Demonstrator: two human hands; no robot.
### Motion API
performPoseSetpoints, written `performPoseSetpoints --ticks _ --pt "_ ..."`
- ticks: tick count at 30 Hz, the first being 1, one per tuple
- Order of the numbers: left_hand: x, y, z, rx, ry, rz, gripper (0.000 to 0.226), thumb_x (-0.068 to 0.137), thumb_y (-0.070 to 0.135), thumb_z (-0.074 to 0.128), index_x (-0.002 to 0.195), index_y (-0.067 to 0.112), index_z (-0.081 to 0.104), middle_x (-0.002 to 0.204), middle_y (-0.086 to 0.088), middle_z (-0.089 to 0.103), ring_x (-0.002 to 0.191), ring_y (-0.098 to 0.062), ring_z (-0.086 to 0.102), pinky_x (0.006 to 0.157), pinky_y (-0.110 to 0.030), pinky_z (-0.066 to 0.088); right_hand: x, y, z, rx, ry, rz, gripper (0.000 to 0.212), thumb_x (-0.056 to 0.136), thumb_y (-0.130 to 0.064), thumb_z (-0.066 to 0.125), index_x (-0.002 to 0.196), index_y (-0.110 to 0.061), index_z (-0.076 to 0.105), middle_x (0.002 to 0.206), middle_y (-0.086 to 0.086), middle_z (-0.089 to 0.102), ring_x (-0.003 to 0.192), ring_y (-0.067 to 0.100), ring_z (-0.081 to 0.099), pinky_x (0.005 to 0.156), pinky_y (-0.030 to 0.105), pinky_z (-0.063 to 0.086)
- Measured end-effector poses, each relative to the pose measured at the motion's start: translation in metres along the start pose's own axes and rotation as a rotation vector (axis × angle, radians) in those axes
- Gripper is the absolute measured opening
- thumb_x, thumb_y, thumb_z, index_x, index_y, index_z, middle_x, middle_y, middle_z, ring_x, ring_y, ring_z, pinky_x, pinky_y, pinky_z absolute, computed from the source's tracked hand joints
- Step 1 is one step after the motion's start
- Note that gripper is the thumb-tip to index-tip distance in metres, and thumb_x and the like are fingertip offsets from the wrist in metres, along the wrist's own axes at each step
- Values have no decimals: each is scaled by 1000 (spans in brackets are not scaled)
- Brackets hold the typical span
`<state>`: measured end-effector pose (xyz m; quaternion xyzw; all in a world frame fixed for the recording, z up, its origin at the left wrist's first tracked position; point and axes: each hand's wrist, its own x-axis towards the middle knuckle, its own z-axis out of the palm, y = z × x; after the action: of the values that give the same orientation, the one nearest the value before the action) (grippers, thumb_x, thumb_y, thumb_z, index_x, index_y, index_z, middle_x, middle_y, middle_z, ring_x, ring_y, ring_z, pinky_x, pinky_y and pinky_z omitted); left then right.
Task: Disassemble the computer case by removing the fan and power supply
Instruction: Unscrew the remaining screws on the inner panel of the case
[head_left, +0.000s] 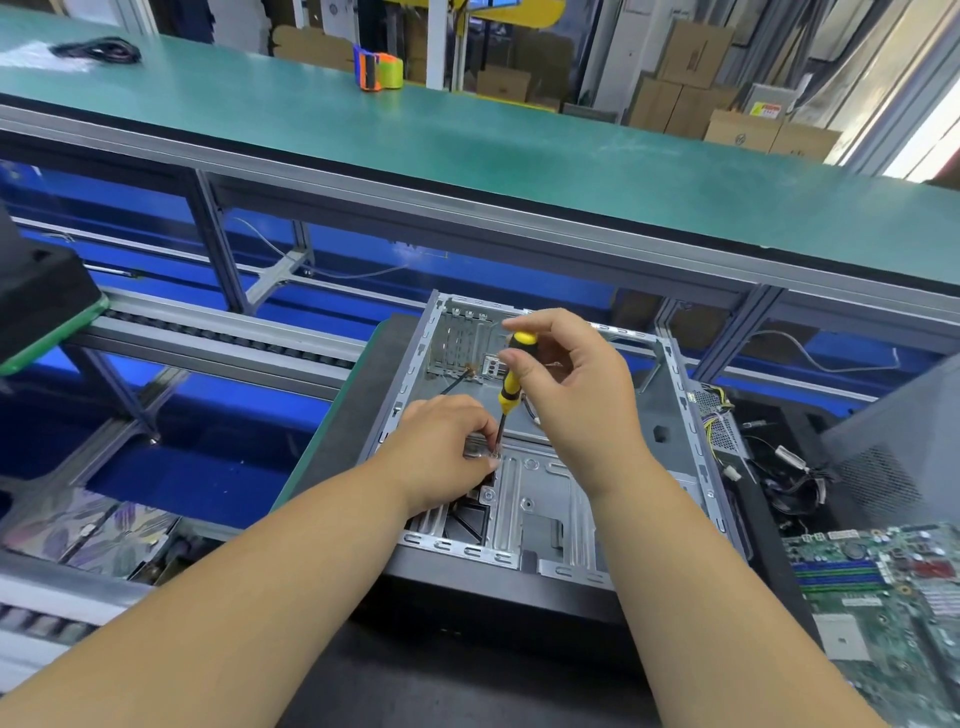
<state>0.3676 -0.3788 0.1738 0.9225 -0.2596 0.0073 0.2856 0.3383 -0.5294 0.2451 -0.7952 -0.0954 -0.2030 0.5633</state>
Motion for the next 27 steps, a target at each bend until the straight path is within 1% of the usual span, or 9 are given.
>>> performPoseSetpoints --ticks 2,7,11,14,16,20,23,25,27 --pt "0 0 0 5 -2 2 11 83 39 69 83 36 59 105 18 57 108 -7 49 101 -31 29 -1 -2 -1 -3 -39 4 25 89 -6 67 102 -27 70 94 -7 68 84 9 65 72 18 53" --pt "0 1 0 -6 8 3 7 83 36 69 88 33 64 105 17 59 109 -8 49 103 -33 29 -2 -5 -3 -38 -80 17 33 96 -3 53 102 -34 64 102 -8 68 99 11 65 78 23 57" --pt "-1 0 0 -19 8 0 8 84 35 69 88 34 63 104 18 59 109 -8 49 104 -32 28 -1 -5 -6 -110 -72 9 21 97 -11 51 103 -26 65 103 -4 65 93 9 64 80 29 56" --pt "-1 0 -1 -15 -4 -4 10 84 37 68 86 37 58 105 18 57 109 -7 48 105 -32 27 5 -11 -7 -326 -61 -98 8 92 -28 65 96 -24 70 97 -8 56 89 6 56 78 26 49" --pt "-1 0 -1 -15 -8 -3 10 84 37 68 87 38 58 105 18 56 108 -8 48 105 -32 27 12 -17 -7 -508 -57 -137 19 88 -41 69 87 -22 69 90 -6 47 84 10 50 71 26 42" --pt "-1 0 0 -21 7 -3 8 84 36 68 90 35 62 104 19 57 109 -7 49 105 -31 26 21 -25 -9 -972 -168 -34 39 96 -57 46 78 -23 50 69 -6 46 70 20 48 50 29 24" --pt "-1 0 0 -16 9 -5 9 85 36 68 93 34 64 106 19 57 110 -6 48 105 -30 25 27 -27 -14 -1057 -212 3 33 99 -52 44 82 -24 47 65 -5 50 70 23 50 50 30 26" --pt "-1 0 0 -21 8 -5 8 85 36 68 91 35 63 106 19 57 110 -6 48 106 -30 25 29 -28 -15 -993 -286 15 23 100 -43 47 91 -22 50 73 -3 58 74 24 54 56 33 36" --pt "-1 0 0 -25 10 0 8 85 36 67 89 36 60 106 18 57 110 -6 47 106 -29 24 28 -31 -14 -918 -352 24 16 100 -35 48 101 -20 50 76 -4 58 72 22 53 58 34 38"
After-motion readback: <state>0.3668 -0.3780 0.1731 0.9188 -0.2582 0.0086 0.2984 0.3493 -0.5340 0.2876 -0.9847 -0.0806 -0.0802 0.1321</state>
